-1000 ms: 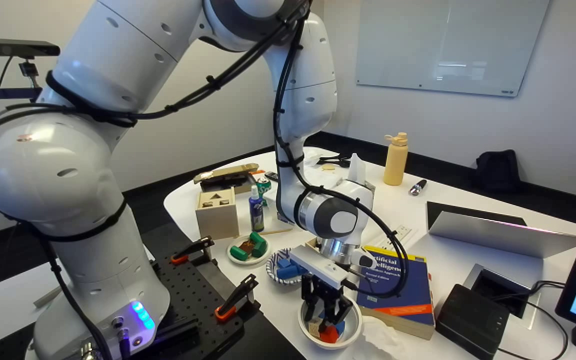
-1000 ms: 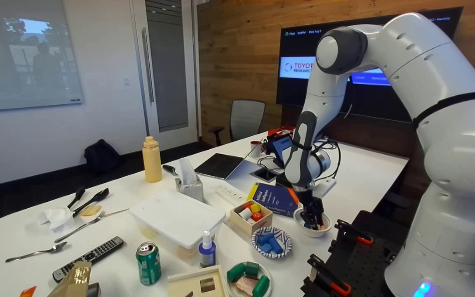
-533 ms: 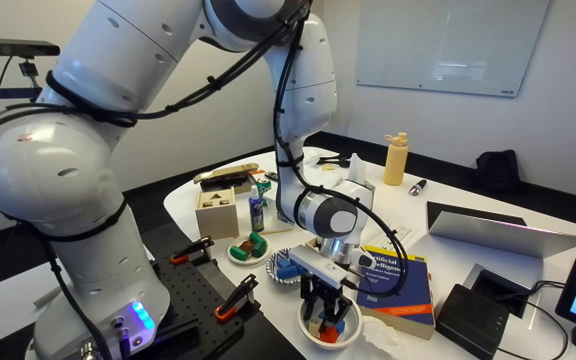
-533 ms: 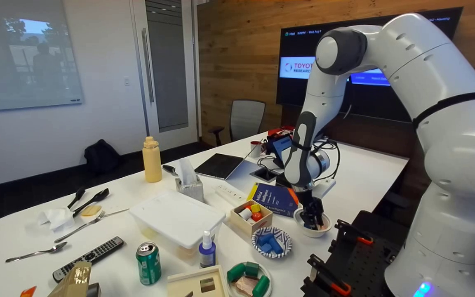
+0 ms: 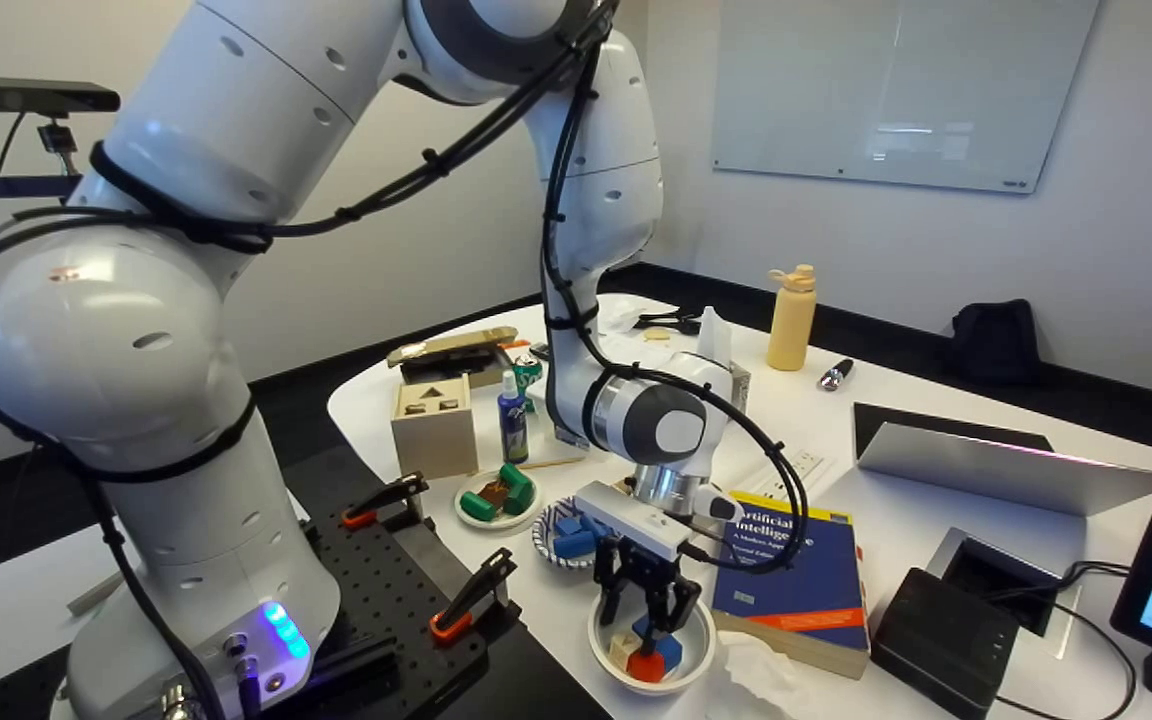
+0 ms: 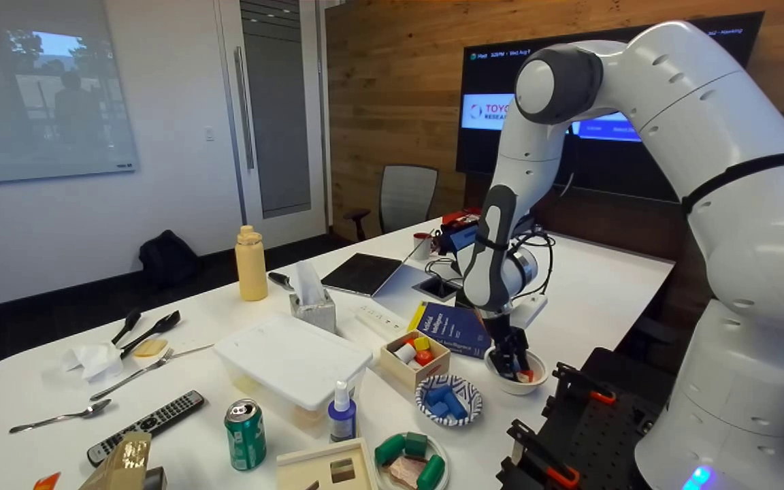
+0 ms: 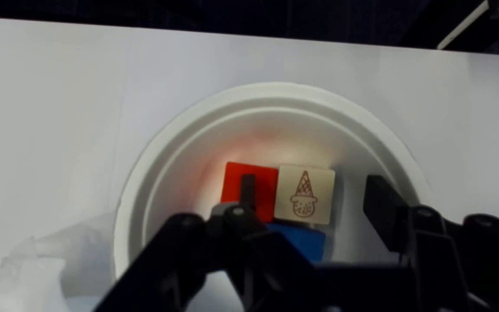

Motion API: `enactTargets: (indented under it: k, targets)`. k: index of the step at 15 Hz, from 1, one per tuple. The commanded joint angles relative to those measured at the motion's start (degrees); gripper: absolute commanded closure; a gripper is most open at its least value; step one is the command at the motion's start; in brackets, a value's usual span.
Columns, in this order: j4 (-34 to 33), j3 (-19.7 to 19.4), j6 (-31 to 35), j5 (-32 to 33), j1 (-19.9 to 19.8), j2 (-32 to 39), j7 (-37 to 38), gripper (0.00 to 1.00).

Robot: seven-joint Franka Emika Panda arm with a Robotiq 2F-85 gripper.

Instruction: Put three blocks inside the cube-shaped object

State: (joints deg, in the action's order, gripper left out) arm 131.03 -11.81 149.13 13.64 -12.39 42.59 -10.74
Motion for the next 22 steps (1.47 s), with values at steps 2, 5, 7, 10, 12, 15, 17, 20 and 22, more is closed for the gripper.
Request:
enactTargets:
  k: [2,5,7,10,12,15,17,20,22]
  targets:
    - [-0.8,-1.1,-1.7,0.6,2.5,0.7,1.8,0.48]
    - [-0.9,-1.2,-1.7,0.6,2.7,1.3,2.0,0.63]
    - [-0.9,-1.5,-2.1,0.6,2.7,1.2,2.3,0.79]
    - [-1.0,-1.8,-3.2,0.7,3.1,0.9,2.7,0.92]
    - [-1.0,-2.0,-3.3,0.8,3.2,1.0,3.0,0.92]
    - [-0.9,-1.8,-3.9,0.4,2.6,0.6,2.5,0.92]
    - [0.1,-1.4,-5.0,-0.1,1.7,-2.3,1.1,0.92]
    - [2.0,-1.9,-5.2,0.4,1.5,-6.4,0.7,0.92]
    - [2.8,-2.4,-6.0,0.7,1.5,-9.6,0.5,0.92]
